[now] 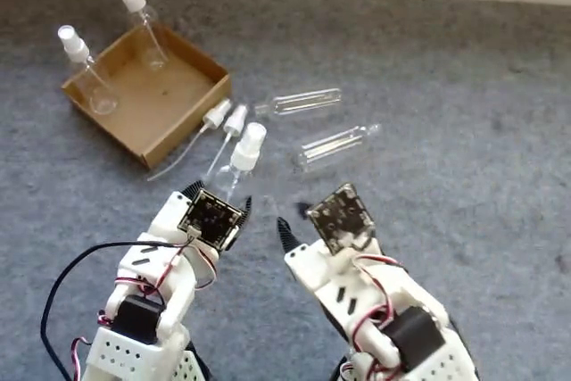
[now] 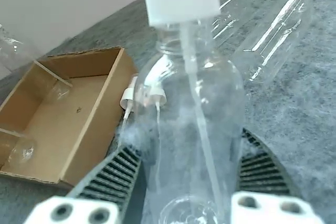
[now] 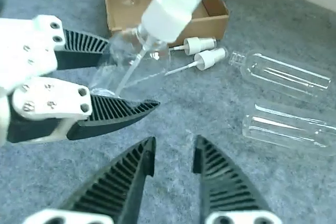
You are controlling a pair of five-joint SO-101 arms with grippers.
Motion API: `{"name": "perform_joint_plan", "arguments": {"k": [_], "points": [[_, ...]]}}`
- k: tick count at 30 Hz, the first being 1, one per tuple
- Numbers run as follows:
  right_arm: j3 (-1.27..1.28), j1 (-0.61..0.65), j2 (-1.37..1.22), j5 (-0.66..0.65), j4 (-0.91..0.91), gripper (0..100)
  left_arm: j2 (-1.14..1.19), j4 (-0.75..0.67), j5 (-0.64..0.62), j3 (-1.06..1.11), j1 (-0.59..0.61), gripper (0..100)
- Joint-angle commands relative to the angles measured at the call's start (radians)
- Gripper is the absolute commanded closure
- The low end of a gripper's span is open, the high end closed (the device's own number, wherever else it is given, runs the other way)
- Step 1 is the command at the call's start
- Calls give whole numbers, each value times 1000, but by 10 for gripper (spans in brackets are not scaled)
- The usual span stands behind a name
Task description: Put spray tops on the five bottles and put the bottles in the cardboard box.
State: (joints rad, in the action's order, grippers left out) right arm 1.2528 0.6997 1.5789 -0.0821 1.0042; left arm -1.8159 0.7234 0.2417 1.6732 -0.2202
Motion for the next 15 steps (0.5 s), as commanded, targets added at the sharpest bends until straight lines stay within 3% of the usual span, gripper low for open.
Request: {"name": "perform_joint_plan", "arguments": {"k": [1,8,15], "points": [[70,10,10,-3,-131,987,-12,-31,11,16,10,912],[137,10,10,-3,-166,987,-12,-31,12,13,7,909],[346,10,10,-6,-470,987,-12,-84,8,-27,15,912]]}}
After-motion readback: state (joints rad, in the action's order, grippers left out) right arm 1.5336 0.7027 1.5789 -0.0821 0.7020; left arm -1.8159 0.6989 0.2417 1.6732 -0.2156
